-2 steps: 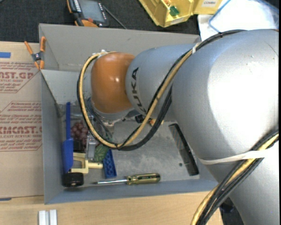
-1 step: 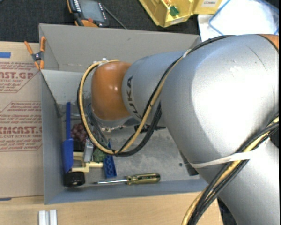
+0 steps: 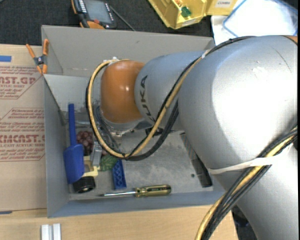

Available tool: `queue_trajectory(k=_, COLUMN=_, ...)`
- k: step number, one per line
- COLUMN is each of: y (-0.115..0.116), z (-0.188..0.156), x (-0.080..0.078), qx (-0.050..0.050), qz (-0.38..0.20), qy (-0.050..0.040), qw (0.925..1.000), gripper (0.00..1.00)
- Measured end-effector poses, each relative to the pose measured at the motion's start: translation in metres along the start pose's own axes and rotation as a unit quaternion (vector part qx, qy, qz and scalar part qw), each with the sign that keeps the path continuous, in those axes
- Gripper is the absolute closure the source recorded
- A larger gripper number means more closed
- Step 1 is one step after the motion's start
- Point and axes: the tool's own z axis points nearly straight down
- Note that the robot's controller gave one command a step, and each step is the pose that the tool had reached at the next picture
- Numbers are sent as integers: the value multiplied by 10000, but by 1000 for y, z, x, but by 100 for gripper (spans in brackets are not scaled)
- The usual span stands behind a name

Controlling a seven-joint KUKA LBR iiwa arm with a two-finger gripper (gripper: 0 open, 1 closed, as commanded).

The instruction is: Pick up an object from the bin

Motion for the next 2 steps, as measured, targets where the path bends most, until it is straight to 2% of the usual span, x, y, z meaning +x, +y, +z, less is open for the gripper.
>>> queue_trajectory(k=1, y=0, z=0, x=0, qx=-2, qz=-1, qy=-2, qw=10000, gripper=100)
queue_trajectory(k=2, y=0, z=-18, x=-2, qx=-14, qz=-2, qy=-54, qw=10000, gripper=100)
